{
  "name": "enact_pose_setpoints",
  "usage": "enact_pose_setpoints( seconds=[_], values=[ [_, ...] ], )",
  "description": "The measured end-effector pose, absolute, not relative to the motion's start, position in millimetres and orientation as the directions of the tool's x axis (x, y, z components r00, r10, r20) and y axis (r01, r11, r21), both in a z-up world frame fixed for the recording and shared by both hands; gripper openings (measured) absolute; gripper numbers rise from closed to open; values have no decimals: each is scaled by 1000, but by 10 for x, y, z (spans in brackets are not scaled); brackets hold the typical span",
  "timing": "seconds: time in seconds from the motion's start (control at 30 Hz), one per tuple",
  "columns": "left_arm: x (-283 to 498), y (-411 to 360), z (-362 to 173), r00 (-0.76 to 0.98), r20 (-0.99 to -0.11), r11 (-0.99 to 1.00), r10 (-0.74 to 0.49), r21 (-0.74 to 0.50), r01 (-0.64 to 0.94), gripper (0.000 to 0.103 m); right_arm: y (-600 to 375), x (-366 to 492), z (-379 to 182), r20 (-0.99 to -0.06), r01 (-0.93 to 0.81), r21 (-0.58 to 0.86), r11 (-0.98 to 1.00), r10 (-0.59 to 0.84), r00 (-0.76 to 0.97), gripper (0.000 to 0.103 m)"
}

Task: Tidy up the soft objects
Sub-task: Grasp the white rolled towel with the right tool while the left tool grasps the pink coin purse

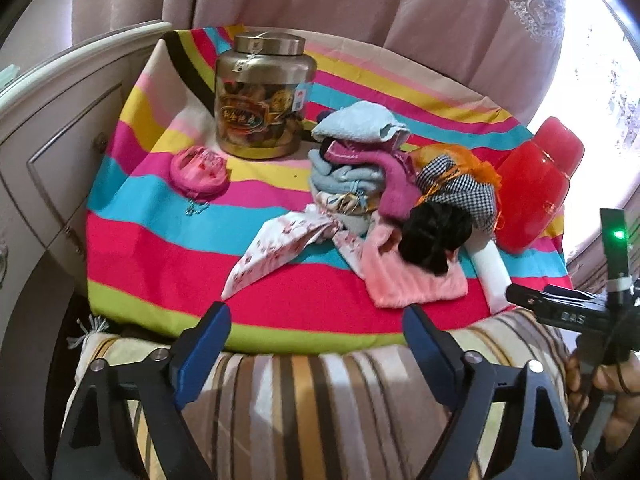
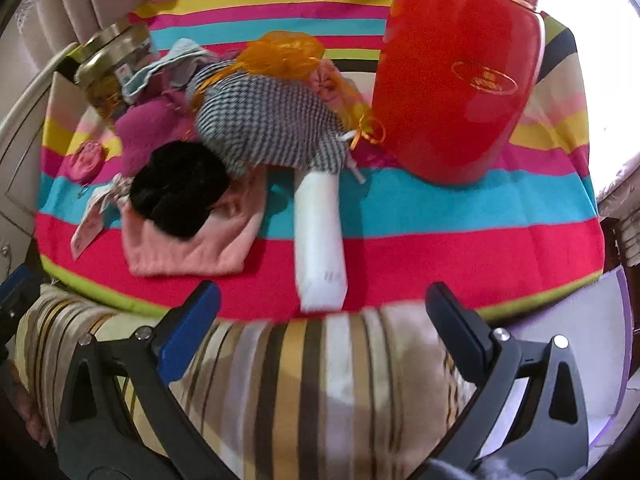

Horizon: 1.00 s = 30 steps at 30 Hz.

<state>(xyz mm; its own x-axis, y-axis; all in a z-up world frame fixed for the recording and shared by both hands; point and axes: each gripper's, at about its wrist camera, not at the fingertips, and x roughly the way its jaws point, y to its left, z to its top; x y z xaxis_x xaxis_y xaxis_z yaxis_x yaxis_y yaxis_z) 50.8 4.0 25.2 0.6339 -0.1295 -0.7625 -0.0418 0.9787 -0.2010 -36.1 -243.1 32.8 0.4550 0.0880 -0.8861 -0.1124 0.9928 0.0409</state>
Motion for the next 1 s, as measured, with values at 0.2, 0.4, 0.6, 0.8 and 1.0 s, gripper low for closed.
enact_pose_setpoints(
  seconds=[0.2,0.4,0.6,0.8,1.0],
  values=[
    [675,13,300,644,-752,975,-145,-219,-37,82,-2420,24,130,-909,-121,37,992,84,407,89],
    [855,-152,347,648,-739,973,-183,-232,9,82,-2385,343,-46,-924,-131,38,991,84,373,75],
    [1082,-311,408,645,-728,963,-230,-265,45,82,-2346,712,-164,-931,-144,53,988,101,352,54],
    [1358,-483,572,668,-700,959,-252,-271,77,82,-2422,899,-199,-926,-151,87,985,135,353,36],
    [1479,-298,523,673,-715,967,-189,-254,1,82,-2556,944,-208,-910,-139,153,978,194,366,34]
  ],
)
